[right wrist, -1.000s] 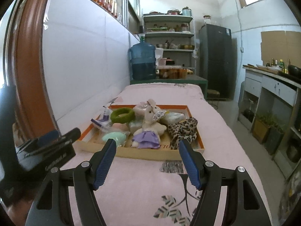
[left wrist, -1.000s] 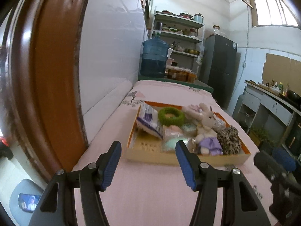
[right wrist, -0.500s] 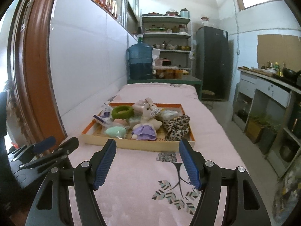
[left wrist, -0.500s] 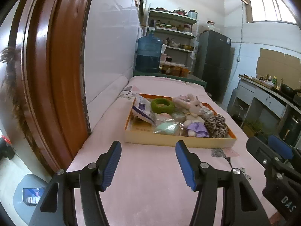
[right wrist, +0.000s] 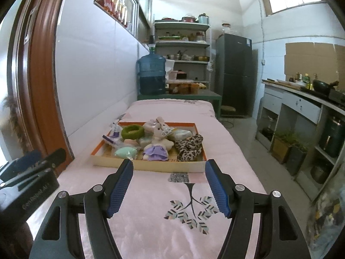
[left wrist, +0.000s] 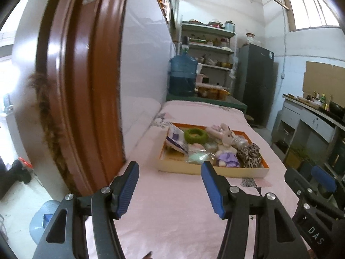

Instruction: Organize soft objects

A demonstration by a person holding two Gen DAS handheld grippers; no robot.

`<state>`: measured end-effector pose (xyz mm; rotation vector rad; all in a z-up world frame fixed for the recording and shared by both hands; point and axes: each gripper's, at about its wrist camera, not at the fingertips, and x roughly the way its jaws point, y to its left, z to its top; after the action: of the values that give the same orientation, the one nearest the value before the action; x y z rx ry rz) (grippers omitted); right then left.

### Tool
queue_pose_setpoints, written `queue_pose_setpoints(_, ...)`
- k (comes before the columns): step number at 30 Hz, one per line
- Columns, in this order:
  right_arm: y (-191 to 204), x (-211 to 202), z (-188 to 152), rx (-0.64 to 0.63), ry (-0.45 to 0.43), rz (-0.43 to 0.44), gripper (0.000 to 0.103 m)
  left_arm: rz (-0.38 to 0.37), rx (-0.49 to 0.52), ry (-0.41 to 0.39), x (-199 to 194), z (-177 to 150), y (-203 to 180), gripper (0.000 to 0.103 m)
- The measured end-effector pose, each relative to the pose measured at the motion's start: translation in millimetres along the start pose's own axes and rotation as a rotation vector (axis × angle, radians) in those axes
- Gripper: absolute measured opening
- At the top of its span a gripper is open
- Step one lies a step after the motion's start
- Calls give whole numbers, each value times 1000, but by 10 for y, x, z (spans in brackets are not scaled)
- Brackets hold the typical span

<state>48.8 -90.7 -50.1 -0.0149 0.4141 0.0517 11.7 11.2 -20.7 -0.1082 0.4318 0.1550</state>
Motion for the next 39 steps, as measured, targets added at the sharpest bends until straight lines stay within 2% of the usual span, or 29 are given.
queue_pose_setpoints(16,102,-337,137,-19,-17,0,71,-5,29,0,-305,128,-41,59)
queue_pose_setpoints(39,125,-385,162,-6,-5,17,71,-2,33,-13,-392,157,-56,59)
